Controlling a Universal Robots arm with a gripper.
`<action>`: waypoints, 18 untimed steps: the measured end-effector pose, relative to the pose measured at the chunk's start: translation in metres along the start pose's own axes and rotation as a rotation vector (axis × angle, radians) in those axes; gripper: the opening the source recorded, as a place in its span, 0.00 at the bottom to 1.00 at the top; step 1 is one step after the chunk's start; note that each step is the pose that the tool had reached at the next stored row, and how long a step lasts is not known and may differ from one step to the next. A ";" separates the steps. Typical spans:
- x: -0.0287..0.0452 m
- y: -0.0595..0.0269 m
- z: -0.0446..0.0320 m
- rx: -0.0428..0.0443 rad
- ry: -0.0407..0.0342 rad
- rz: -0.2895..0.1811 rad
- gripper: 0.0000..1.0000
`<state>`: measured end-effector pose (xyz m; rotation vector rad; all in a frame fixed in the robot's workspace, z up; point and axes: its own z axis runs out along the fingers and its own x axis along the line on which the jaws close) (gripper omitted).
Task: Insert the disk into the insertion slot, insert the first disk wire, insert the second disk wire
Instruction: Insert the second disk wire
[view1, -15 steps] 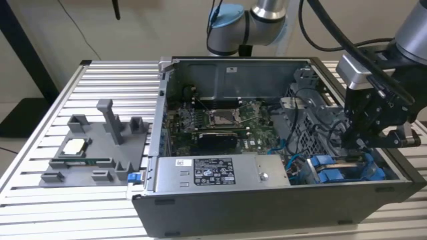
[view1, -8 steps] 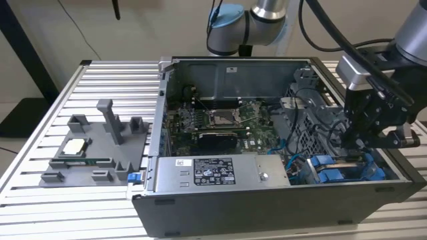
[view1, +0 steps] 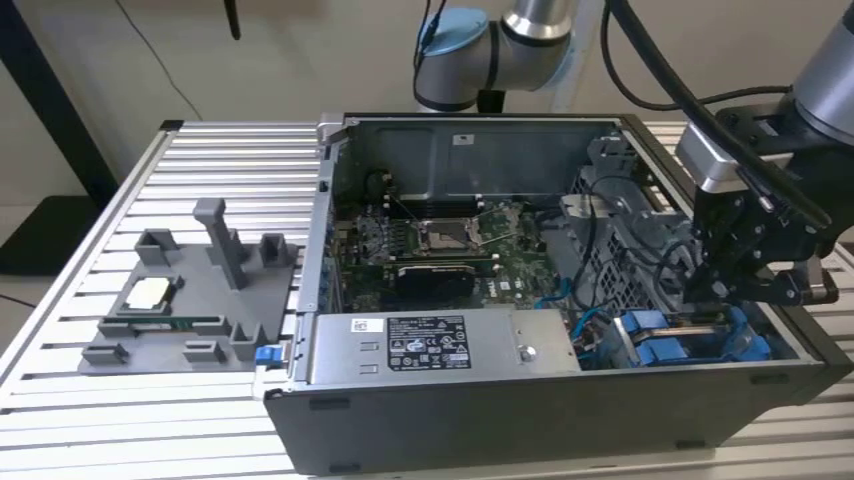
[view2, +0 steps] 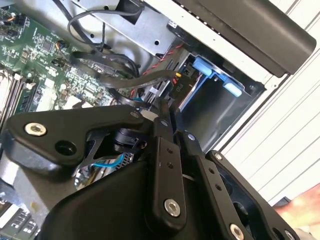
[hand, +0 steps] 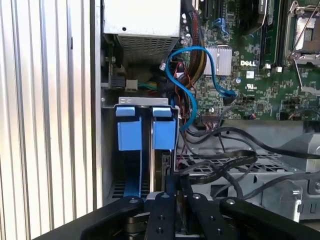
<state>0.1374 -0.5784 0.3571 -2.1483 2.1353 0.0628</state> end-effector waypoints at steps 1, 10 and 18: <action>0.0000 -0.0002 0.0001 0.0001 -0.0015 0.000 0.15; 0.0004 -0.0048 0.0035 -0.0115 0.0031 0.007 0.15; 0.0007 -0.0088 0.0053 -0.0590 0.0251 0.017 0.15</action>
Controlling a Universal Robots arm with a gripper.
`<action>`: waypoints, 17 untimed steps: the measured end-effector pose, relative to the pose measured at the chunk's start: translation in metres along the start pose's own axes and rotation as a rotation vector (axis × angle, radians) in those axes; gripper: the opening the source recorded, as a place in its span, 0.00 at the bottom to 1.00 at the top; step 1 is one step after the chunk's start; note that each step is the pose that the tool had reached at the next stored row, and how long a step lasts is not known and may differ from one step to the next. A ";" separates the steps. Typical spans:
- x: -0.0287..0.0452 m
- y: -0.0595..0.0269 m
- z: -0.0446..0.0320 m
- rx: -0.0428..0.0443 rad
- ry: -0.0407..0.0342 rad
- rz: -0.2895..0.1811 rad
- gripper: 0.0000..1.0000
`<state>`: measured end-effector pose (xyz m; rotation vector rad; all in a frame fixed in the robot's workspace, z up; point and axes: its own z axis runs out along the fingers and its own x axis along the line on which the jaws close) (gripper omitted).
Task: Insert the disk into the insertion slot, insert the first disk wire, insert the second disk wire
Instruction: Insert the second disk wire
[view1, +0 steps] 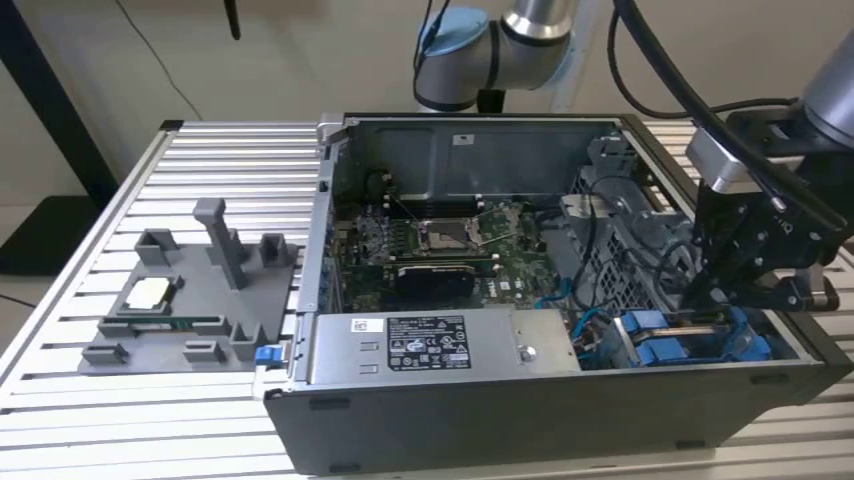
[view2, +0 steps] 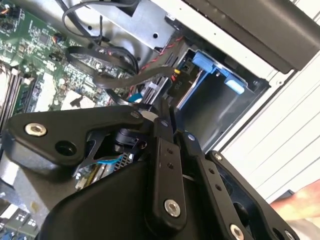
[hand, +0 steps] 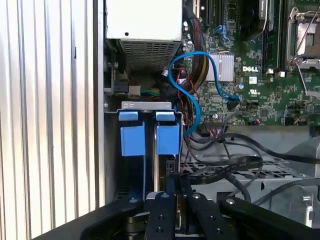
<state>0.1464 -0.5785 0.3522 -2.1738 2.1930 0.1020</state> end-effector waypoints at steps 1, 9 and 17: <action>0.0000 -0.0016 0.0005 -0.0009 0.0030 0.001 0.15; 0.0004 -0.0036 0.0055 -0.0103 0.0232 0.013 0.15; 0.0002 -0.0037 0.0059 -0.0132 0.0000 0.021 0.15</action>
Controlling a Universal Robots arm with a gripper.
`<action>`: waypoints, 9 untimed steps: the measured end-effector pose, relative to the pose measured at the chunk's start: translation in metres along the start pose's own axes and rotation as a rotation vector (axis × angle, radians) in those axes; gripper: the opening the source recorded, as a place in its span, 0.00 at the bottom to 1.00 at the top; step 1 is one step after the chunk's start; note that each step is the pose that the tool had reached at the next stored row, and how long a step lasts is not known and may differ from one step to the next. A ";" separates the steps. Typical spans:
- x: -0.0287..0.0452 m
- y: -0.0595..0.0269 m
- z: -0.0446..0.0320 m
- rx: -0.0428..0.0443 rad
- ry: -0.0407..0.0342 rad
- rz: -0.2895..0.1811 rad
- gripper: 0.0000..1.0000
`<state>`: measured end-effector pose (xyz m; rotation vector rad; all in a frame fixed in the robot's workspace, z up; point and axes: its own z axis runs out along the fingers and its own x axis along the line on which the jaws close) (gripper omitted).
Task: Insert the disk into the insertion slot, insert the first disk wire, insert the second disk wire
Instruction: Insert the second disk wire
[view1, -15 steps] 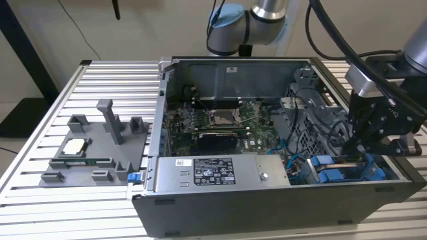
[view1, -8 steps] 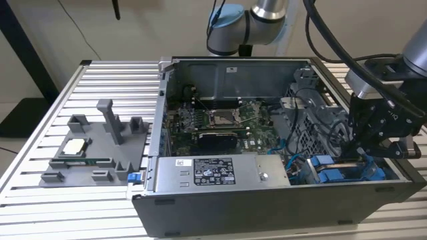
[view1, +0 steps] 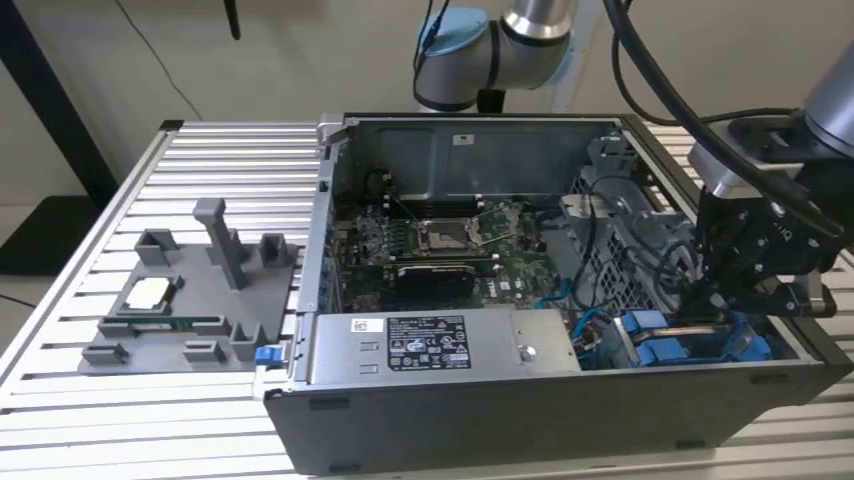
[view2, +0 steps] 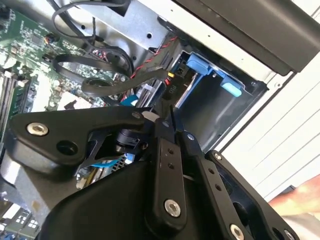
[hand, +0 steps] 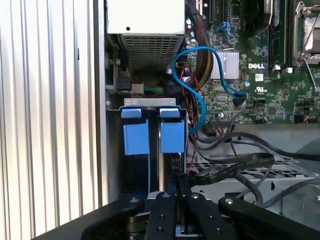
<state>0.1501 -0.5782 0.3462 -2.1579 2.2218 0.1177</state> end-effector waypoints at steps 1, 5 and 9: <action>-0.0001 0.0000 -0.0004 -0.0002 -0.0109 0.001 0.15; 0.0001 0.0004 -0.0011 -0.0019 -0.0708 0.002 0.15; 0.0000 0.0010 -0.0035 -0.0032 -0.1130 0.001 0.11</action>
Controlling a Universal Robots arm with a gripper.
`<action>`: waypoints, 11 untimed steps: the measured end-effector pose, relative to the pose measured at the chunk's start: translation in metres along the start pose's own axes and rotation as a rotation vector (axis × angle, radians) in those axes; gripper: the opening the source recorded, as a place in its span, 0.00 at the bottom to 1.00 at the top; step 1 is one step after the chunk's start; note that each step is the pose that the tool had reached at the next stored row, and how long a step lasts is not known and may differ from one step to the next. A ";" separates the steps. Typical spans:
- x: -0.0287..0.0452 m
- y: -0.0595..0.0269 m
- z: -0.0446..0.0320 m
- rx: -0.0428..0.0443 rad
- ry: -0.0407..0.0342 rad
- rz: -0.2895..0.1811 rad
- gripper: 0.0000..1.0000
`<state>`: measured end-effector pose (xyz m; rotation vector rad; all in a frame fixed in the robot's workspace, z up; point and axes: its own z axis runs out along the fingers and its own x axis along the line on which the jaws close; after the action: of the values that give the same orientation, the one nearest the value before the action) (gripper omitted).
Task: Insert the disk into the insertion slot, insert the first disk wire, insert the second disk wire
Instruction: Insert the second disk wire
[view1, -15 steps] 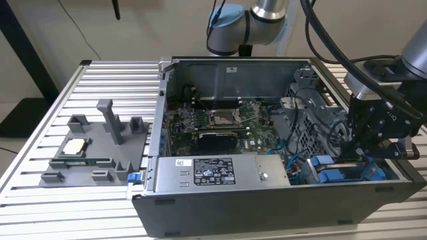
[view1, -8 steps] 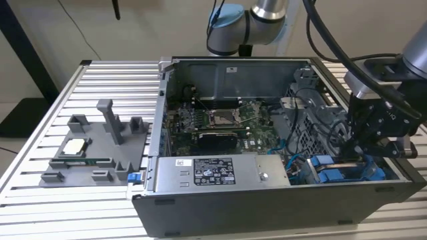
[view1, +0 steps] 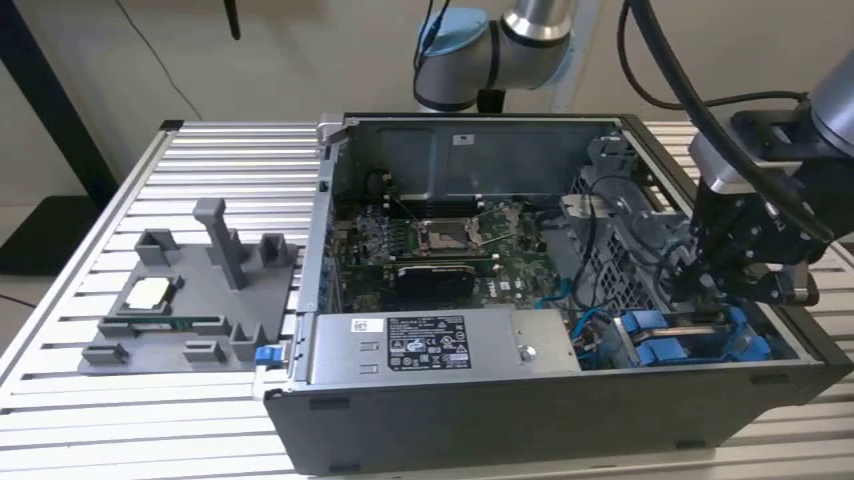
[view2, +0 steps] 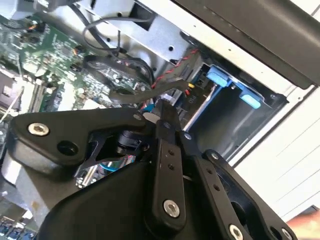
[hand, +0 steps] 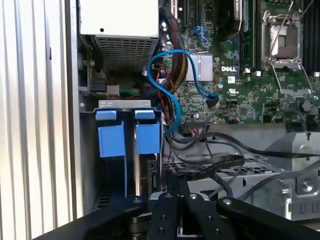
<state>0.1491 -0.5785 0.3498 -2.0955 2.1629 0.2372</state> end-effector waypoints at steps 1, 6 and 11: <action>-0.0003 0.0001 -0.0017 -0.0003 -0.0060 0.000 0.11; -0.0027 0.0005 -0.0148 -0.0007 -0.0195 0.000 0.18; -0.0055 0.0009 -0.0292 -0.0010 -0.0292 -0.001 0.20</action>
<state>0.1490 -0.5788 0.3794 -2.0798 2.1461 0.2671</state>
